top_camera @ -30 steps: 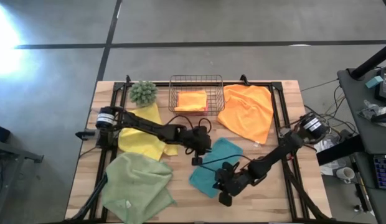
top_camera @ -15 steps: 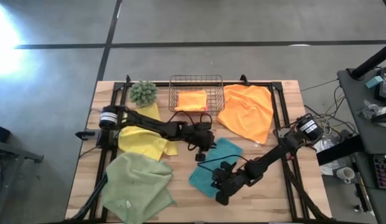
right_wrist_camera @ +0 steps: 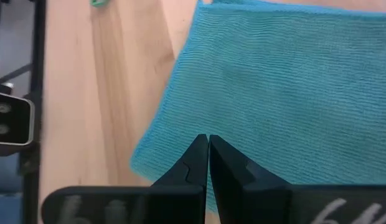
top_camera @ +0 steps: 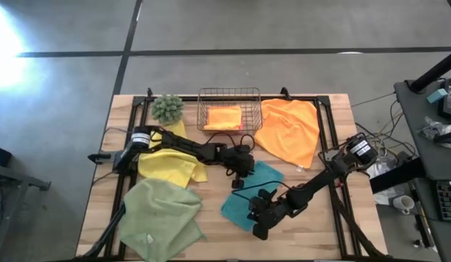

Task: Fold microfiber towels
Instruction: Fold the blue microfiber towel

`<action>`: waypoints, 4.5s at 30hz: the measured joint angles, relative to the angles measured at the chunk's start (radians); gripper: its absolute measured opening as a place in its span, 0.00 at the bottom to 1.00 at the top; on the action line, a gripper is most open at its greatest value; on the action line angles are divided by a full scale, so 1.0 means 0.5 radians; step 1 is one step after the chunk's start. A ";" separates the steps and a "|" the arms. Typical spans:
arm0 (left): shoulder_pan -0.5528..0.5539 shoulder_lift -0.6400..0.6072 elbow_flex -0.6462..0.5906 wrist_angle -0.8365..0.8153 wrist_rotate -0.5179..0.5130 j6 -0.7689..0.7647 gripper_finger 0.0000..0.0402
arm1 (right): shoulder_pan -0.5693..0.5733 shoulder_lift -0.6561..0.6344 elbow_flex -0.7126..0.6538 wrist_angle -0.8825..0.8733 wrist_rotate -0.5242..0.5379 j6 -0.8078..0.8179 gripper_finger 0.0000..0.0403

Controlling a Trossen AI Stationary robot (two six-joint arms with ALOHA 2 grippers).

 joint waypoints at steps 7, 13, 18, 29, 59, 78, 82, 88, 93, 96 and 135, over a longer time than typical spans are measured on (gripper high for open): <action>-0.003 0.051 0.009 -0.120 0.012 -0.047 0.09 | 0.000 0.000 -0.012 -0.039 -0.032 0.091 0.02; -0.005 0.040 0.009 -0.327 0.023 -0.048 0.09 | 0.000 0.000 -0.020 -0.166 -0.031 0.229 0.02; -0.021 0.015 -0.008 -0.404 0.011 -0.157 0.09 | 0.000 -0.001 -0.014 -0.354 -0.030 0.351 0.02; -0.146 -0.053 -0.026 -0.623 -0.009 -0.274 0.09 | 0.005 -0.174 0.034 -1.001 -0.016 0.391 0.02; -0.563 -0.681 0.110 -1.013 -0.375 -0.727 0.42 | 0.493 -0.686 0.036 -1.046 0.250 -0.030 0.02; -1.272 -0.615 0.517 -1.177 -1.142 -0.895 0.42 | 0.806 -1.015 0.036 -1.370 0.456 -0.386 0.02; -1.294 -0.482 0.599 -1.206 -1.155 -0.971 0.42 | 0.816 -0.997 0.032 -1.418 0.457 -0.366 0.02; -1.318 -0.205 0.786 -1.229 -1.146 -0.994 0.42 | 0.818 -0.930 0.037 -1.367 0.396 -0.348 0.05; -1.318 0.068 0.997 -1.280 -1.148 -0.992 0.42 | 0.819 -0.844 0.037 -1.350 0.390 -0.363 0.15; -1.314 0.218 1.104 -1.328 -1.150 -0.991 0.42 | 0.819 -0.760 0.037 -1.304 0.389 -0.377 0.22; -1.204 0.338 0.868 -1.248 -1.054 -0.991 0.42 | 0.697 -0.041 0.245 -1.025 0.515 -0.735 0.37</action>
